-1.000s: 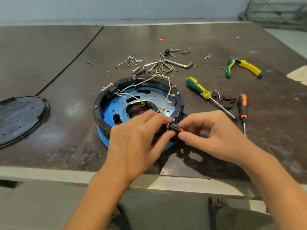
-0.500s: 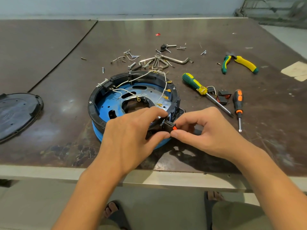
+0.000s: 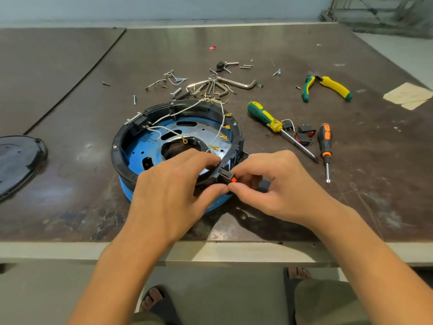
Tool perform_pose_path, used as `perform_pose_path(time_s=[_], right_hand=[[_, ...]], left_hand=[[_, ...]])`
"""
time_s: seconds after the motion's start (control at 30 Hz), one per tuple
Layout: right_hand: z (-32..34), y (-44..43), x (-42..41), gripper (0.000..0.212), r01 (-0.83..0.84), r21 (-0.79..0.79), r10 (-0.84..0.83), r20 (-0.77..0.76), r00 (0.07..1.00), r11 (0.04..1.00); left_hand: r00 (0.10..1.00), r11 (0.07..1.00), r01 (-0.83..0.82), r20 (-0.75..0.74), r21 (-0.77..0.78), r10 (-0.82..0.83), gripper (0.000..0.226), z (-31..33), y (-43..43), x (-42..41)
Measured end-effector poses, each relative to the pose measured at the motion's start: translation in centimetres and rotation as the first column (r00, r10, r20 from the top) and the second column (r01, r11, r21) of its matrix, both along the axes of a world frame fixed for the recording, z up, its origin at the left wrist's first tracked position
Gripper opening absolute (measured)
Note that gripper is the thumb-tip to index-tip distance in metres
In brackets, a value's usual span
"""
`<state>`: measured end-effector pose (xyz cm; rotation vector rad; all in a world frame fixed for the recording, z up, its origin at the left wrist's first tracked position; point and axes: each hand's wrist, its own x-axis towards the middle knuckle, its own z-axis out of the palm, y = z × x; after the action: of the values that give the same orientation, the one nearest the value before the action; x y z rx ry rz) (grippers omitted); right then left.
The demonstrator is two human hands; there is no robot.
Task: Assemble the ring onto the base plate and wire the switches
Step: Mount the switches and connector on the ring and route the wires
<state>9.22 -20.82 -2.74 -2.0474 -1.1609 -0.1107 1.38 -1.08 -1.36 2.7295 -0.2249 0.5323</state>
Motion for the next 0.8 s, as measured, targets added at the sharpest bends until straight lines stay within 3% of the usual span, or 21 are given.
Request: perform_pose_path(time_s=[0.17,0.3,0.5,0.63,0.8], right_hand=[[0.0,0.1,-0.1,0.011,0.012,-0.052,-0.012,0.012,1.000,0.999],[0.2,0.6,-0.3,0.020,0.051,-0.121,-0.038,0.110,0.993,0.991],[-0.2,0.9,-0.2,0.018,0.071,-0.066,-0.060,0.160,0.985,0.995],[-0.4,0.7,0.0,0.023,0.106,-0.011,-0.105,0.083,0.991,0.994],[-0.8,1.1,-0.3,0.020,0.156,0.005,-0.156,0.096,0.983,0.988]], left_hand=[[1.000,1.000,0.012,0.006,0.015,-0.013,0.040,-0.2,0.1,0.1],[1.000,1.000,0.019,0.008,0.023,-0.019,0.038,-0.2,0.0,0.0],[1.000,1.000,0.028,-0.002,0.009,-0.028,0.035,-0.2,0.2,-0.1],[1.000,0.999,0.028,0.010,-0.017,-0.028,0.036,0.0,0.0,-0.2],[0.999,0.998,0.020,0.031,-0.062,-0.018,0.033,0.1,-0.4,-0.2]])
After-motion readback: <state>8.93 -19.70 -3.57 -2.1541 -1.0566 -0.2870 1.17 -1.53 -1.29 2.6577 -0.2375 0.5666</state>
